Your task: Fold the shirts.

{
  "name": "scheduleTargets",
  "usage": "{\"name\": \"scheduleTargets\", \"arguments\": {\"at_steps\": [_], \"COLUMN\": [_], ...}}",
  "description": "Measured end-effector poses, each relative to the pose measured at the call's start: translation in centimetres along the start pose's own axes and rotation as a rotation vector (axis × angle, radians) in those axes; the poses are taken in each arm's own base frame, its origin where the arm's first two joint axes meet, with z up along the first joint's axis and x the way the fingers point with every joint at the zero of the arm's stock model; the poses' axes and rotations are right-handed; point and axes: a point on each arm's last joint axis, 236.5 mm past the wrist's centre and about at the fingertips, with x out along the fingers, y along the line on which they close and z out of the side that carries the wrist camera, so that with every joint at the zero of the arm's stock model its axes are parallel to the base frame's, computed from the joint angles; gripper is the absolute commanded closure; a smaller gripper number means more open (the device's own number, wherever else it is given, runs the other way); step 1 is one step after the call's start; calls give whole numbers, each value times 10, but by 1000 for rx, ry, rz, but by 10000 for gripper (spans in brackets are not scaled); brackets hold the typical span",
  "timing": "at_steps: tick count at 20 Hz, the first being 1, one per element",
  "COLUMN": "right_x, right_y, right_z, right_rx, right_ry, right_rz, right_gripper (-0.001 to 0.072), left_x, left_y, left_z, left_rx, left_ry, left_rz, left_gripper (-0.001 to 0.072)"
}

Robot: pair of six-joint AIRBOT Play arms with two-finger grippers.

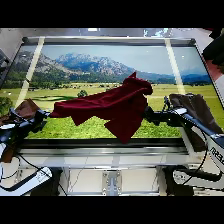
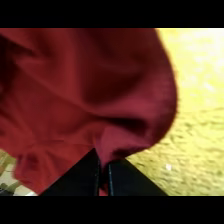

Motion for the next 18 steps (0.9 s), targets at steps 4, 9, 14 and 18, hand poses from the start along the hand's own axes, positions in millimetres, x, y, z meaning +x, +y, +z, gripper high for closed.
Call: {"name": "scheduleTargets", "arguments": {"at_steps": [4,9,14,18], "right_x": [-3,-4,-10,-59], "right_y": [16,22,37,105], "right_z": [10,11,8,5], "right_rx": [-26,-37,-83,-295], "right_ry": [-14,-9,17,16], "right_rz": [27,40,73,182], "right_gripper": [695,695,696,697], "left_x": [13,29,26,-37], "left_y": [-2,-11,-25,-91], "left_z": [-3,-25,-17,41], "left_rx": [-63,-40,-17,53], "left_ry": [9,69,45,-119], "left_rz": [-20,-31,-58,-237], "left_gripper": [221,604,695,696]}}
